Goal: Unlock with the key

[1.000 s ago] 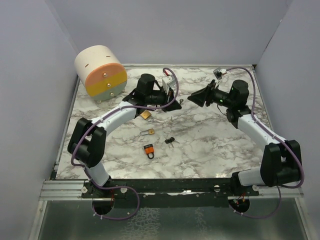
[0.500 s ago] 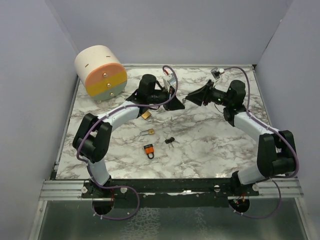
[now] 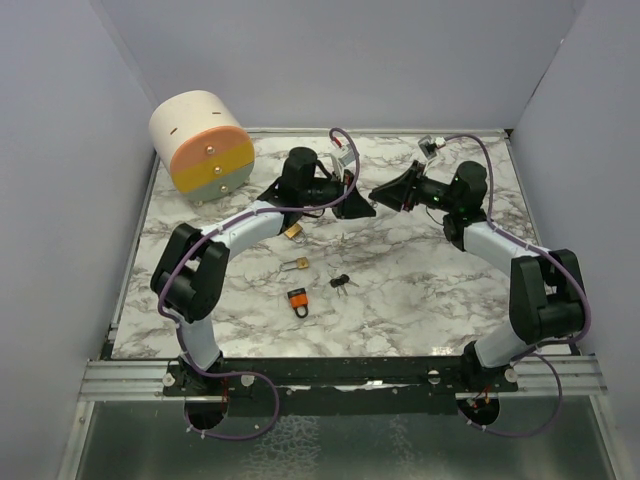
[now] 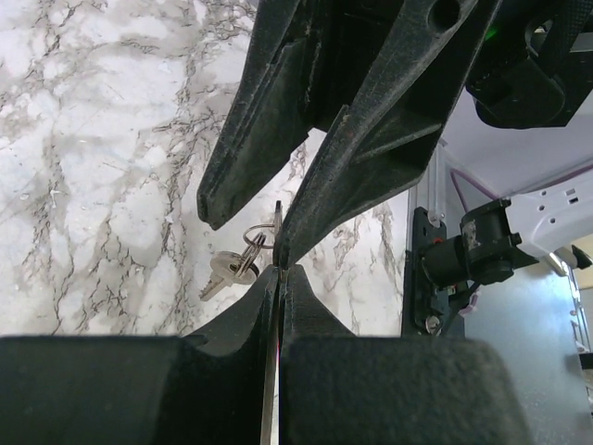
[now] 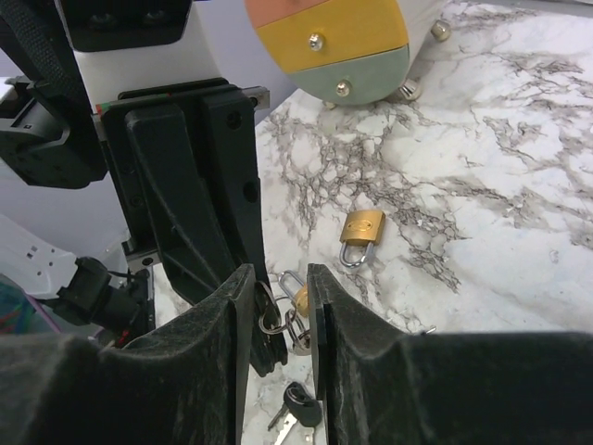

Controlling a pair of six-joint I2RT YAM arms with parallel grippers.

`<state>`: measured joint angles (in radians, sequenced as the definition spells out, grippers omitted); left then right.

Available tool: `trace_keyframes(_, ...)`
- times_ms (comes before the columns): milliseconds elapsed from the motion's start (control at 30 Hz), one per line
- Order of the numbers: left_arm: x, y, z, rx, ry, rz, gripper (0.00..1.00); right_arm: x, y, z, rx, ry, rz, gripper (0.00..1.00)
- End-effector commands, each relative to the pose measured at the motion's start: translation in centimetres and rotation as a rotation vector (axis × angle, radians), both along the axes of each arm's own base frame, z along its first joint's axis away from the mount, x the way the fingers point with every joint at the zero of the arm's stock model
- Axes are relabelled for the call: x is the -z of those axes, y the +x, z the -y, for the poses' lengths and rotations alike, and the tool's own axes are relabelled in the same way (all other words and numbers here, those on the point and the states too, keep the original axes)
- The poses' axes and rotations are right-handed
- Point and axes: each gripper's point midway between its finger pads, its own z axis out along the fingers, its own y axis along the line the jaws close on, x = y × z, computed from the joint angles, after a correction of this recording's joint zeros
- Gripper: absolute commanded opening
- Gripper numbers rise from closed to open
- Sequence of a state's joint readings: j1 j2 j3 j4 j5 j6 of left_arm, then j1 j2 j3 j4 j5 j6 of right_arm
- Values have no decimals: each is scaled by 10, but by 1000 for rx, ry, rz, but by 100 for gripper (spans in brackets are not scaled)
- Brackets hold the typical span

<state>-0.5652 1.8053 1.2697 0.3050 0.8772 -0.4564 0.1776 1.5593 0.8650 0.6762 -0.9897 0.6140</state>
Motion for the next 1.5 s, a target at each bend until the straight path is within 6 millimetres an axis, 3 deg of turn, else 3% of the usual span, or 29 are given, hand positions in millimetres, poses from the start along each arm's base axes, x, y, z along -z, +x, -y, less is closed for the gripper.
trace_keyframes(0, -17, -2, 7, 43, -42, 39, 0, -7, -3, -6, -45, 12, 39, 27)
trace_keyframes(267, -19, -2, 8, 47, -45, 45, 0, -5, -4, -6, -55, 9, 30, 17)
trace_keyframes(433, -20, -4, 8, 51, -48, 47, 0, -4, -4, -8, -61, 11, 26, 1)
trace_keyframes(567, -19, -3, 8, 39, -45, 41, 0, -3, -4, -7, -54, 9, 24, 1)
trace_keyframes(600, -19, -2, 7, 29, -43, 38, 10, -4, -3, -7, -51, 7, 25, 1)
trace_keyframes(633, -17, 0, 6, 16, -39, 33, 33, -4, -3, -6, -43, 5, 23, 1)
trace_keyframes(667, -16, 2, 5, -3, -35, 32, 62, -3, -2, -6, -33, 1, 20, 1)
trace_keyframes(700, -14, 4, 2, -22, -29, 29, 79, -3, 0, -5, -19, -5, 15, 1)
trace_keyframes(767, -10, 9, -7, -64, -17, 32, 97, -1, 5, -1, 35, -17, 1, 1)
trace_keyframes(933, -13, 24, -46, -213, 0, 47, 99, 8, 20, 11, 179, -29, -52, 1)
trace_keyframes(1100, -5, 45, -93, -476, 47, 36, 99, 19, 31, 21, 287, -24, -110, 1)
trace_keyframes(1233, 19, 58, -124, -651, 145, 20, 99, 27, 34, 24, 329, -7, -166, 1)
trace_keyframes(1467, 67, 65, -179, -913, 378, -18, 99, 42, 21, 10, 221, 101, -307, 1)
